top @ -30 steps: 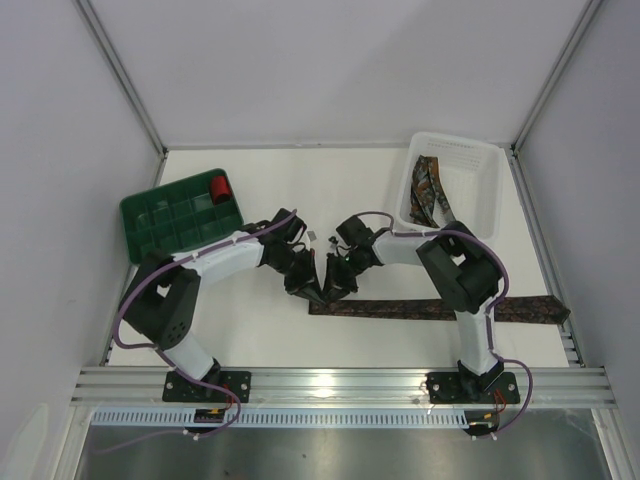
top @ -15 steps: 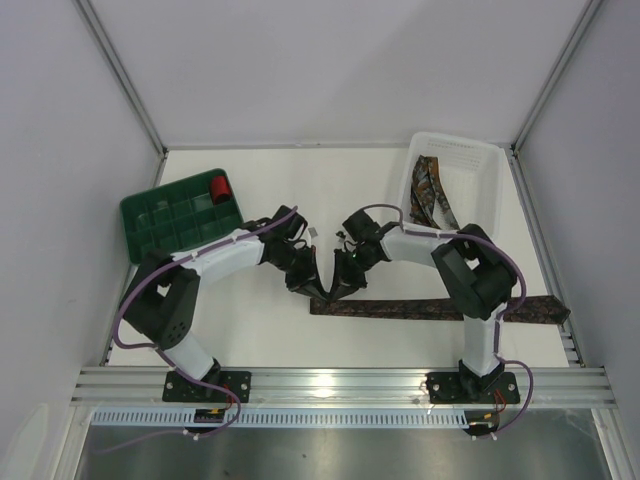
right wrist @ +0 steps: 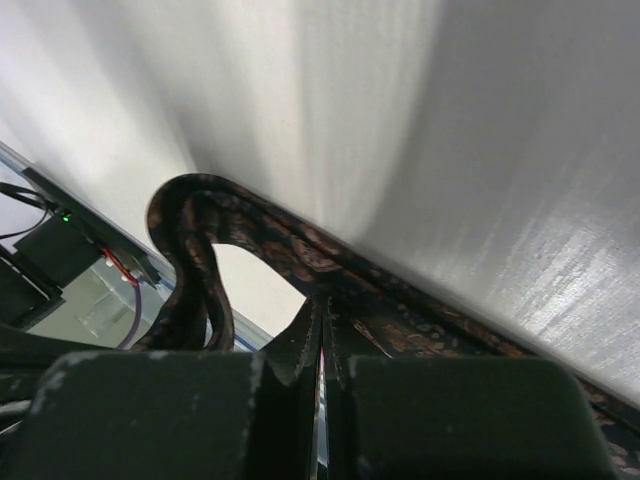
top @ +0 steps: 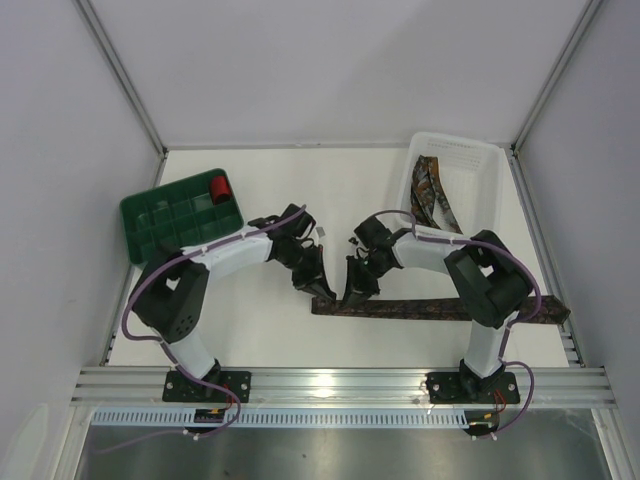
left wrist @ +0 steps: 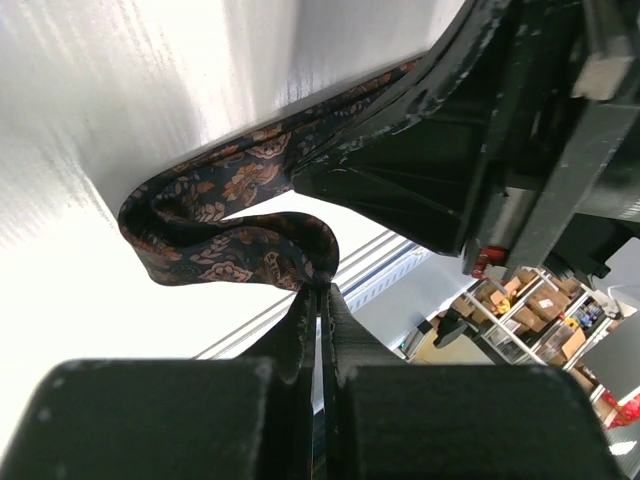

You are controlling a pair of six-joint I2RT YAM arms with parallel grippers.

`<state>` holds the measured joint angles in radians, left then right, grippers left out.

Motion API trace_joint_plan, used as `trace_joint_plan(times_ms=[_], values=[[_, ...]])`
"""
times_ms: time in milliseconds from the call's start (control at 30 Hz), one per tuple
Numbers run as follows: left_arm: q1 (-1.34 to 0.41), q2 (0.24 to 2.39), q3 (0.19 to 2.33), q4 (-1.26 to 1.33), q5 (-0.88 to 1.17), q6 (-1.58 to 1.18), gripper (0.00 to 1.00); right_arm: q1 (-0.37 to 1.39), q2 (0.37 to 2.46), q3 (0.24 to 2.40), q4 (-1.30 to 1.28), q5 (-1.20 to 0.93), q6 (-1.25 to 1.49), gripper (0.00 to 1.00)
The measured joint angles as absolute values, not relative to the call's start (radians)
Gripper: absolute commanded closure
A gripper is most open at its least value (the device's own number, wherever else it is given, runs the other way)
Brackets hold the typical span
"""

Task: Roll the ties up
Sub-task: Roll the tie

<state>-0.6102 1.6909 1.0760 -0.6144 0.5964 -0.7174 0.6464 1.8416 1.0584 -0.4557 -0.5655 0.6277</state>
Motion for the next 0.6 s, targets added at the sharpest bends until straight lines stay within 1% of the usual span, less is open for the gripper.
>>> trace_joint_plan(times_ms=[233, 433, 600], values=[[-0.64, 1.743, 1.098, -0.613, 0.597, -0.717, 0.99, 0.639, 1.835, 1.021, -0.451, -0.556, 0.628, 0.98], [-0.659, 1.792, 1.113, -0.607, 0.597, -0.717, 0.99, 0.604, 1.777, 1.015, -0.459, -0.553, 0.627, 0.98], [-0.659, 1.819, 1.116, -0.597, 0.596, -0.715, 0.93, 0.585, 1.755, 1.016, -0.461, -0.554, 0.627, 0.98]])
